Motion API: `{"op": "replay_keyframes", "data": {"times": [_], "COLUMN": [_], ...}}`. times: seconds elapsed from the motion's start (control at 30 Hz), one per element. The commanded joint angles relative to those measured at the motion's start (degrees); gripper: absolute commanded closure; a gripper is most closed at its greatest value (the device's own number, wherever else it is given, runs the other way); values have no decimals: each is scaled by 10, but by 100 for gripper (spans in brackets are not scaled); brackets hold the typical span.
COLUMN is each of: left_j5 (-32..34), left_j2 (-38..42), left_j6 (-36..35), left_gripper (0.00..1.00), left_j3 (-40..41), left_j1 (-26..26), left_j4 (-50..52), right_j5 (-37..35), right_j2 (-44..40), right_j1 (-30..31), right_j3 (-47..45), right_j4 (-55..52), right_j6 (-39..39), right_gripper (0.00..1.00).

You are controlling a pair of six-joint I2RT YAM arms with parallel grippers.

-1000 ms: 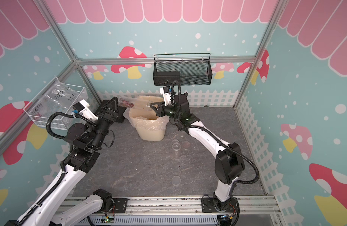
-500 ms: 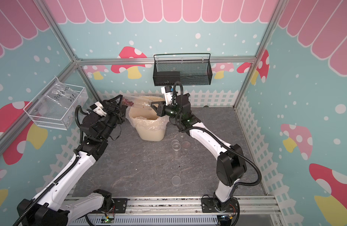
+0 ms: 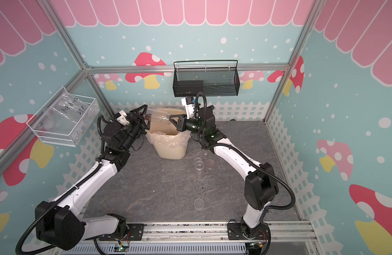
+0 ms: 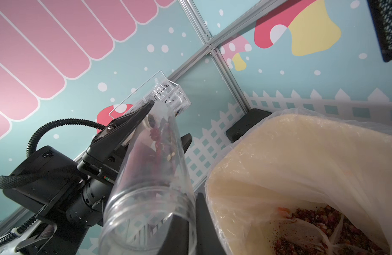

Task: Empty the moldy dried flower tea in the jars
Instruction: Pour the moldy dried flower tea into the trash bin.

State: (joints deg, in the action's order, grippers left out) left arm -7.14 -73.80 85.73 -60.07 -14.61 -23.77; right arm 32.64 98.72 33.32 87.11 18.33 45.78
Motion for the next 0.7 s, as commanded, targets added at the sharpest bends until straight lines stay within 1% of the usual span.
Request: {"op": "replay_keyframes", "data": {"times": [0.0, 0.13, 0.17, 0.3, 0.43, 0.5, 0.53, 0.67], "left_j5": [2, 12, 15, 29, 41, 45, 47, 61], "left_j2": [-5, -10, -10, -13, -17, -21, -22, -32], "left_j6": [13, 4, 2, -17, -55, -93, -115, -222], "left_gripper": [46, 58, 61, 72, 76, 78, 79, 80], "left_j3": [-5, 3, 4, 5, -7, -22, -30, -76], "left_j1": [3, 4, 5, 13, 26, 31, 33, 33], "left_j4": [-24, -25, -27, -25, -11, 7, 13, 74], "right_j5": [11, 4, 0, -23, -73, -99, -109, -139], "right_j2": [2, 6, 6, 1, -20, -37, -42, -79], "right_j1": [6, 5, 5, 3, 2, 2, 1, 1], "right_j3": [2, 3, 4, 3, -5, -21, -29, -68], "right_j4": [33, 32, 32, 20, -10, -16, -19, -35], "right_j6": [7, 1, -2, -26, -69, -88, -95, -124], "right_gripper": [100, 100, 98, 82, 66, 57, 54, 41]}}
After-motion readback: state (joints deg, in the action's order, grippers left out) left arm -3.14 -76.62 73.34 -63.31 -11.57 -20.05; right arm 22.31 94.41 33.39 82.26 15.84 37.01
